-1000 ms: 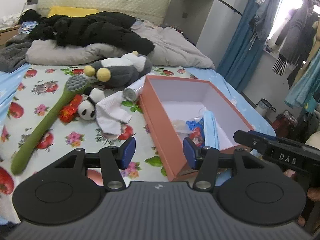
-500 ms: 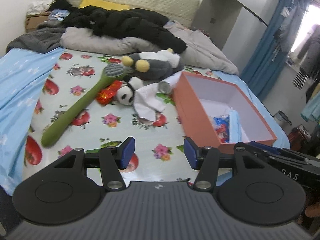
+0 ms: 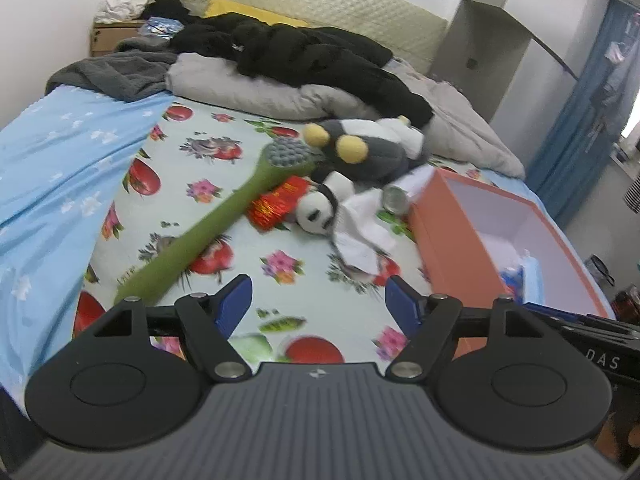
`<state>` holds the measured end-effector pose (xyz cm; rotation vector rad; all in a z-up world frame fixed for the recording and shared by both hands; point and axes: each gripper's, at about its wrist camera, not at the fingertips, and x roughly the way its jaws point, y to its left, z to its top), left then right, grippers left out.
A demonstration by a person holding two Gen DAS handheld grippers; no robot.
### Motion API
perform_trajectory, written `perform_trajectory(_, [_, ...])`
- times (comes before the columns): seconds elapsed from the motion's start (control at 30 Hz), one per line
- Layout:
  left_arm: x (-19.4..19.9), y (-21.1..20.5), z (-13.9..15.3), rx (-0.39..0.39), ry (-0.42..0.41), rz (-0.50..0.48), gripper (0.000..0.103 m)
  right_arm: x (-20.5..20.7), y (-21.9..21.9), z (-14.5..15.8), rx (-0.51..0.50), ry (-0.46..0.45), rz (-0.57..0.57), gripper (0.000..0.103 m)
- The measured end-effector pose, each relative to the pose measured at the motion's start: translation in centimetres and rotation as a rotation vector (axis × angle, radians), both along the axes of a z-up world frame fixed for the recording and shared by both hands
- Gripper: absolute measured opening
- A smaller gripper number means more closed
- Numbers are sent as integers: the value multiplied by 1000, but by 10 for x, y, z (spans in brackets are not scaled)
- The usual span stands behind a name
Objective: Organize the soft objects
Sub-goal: 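Move both grippers back toward the panda plush and white tissue, then grasp the white tissue with the right gripper while the left gripper grasps the panda plush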
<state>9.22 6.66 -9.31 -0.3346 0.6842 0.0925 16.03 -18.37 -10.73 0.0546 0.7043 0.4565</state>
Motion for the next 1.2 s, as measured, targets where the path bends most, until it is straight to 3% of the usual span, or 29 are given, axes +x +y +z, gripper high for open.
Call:
perform_trajectory(0.17, [31,19,-26,-3,41,15,78,37,18,-17,-6,35,10,48])
perform_trajectory(0.37, [76,38,-61,-71,80,-7,77,79,33,-42,-31,76,-4,48])
perform_trajectory(0.7, [165,59,-105,-222,60,16,77,145,68,-99,-140,143,54,48])
perform_trajectory(0.97, [217,62,-140,-356,50,22,76,173,93,-129,-227,129,109,46])
perform_trajectory(1.1, [230,57,-153,-385,42,23,74,179,96,-137,-229,143,145,39])
perform_trajectory(1.2, [238,58,-159,-408,43,37,69,177,97,-139,-263,120,166,28])
